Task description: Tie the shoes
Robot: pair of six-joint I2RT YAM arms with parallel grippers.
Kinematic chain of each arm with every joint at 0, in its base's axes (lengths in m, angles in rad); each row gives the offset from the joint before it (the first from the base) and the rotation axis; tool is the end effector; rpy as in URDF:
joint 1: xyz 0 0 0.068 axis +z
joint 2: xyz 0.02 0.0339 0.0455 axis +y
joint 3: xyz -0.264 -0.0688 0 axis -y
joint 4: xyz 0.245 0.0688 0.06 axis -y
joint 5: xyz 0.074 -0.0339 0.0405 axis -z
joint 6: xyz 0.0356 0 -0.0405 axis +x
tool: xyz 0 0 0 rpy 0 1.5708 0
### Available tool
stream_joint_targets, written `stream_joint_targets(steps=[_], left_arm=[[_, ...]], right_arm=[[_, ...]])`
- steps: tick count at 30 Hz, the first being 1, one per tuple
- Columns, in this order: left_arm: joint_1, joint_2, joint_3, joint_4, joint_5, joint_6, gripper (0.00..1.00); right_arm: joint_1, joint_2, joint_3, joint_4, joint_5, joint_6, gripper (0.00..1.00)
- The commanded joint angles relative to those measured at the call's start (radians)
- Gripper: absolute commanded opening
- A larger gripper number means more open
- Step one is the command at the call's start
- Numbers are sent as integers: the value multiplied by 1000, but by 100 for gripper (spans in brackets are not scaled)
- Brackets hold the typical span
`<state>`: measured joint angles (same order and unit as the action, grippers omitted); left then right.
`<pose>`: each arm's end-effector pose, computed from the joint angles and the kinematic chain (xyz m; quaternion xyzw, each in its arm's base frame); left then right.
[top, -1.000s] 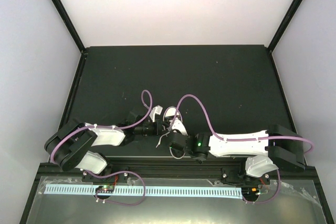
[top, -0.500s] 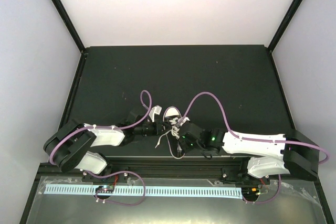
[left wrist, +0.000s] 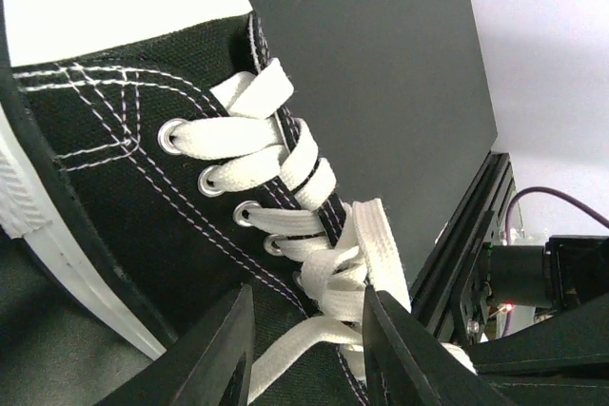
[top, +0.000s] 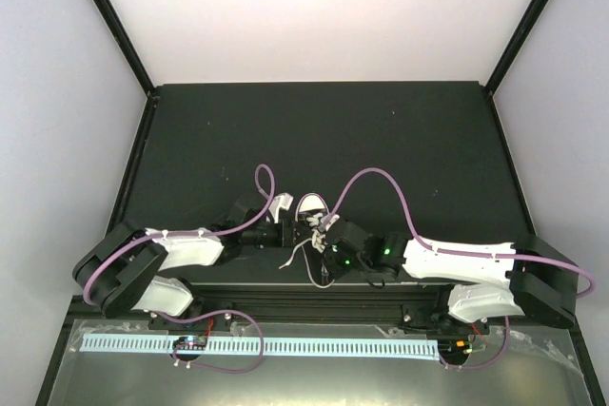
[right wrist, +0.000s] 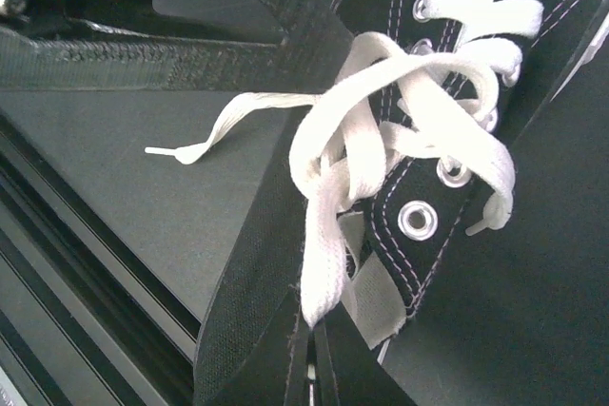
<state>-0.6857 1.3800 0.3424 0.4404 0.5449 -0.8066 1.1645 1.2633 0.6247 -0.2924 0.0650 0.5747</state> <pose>0.1683 -0.1615 0.1335 0.0742 0.8573 -0.4805 0.1694 0.0962 0.2177 0.1794 -0.2660 0.9108 0.2203 0.2263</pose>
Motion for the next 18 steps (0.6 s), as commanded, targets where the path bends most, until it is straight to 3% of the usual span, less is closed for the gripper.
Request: stream_joint_targets(steps=[1, 18], left_arm=[[11, -15, 24, -50, -7, 53, 33], [12, 87, 84, 31, 97, 48, 29]], right_arm=[[-7, -7, -18, 26, -13, 1, 2], [-8, 1, -17, 31, -16, 4, 2]])
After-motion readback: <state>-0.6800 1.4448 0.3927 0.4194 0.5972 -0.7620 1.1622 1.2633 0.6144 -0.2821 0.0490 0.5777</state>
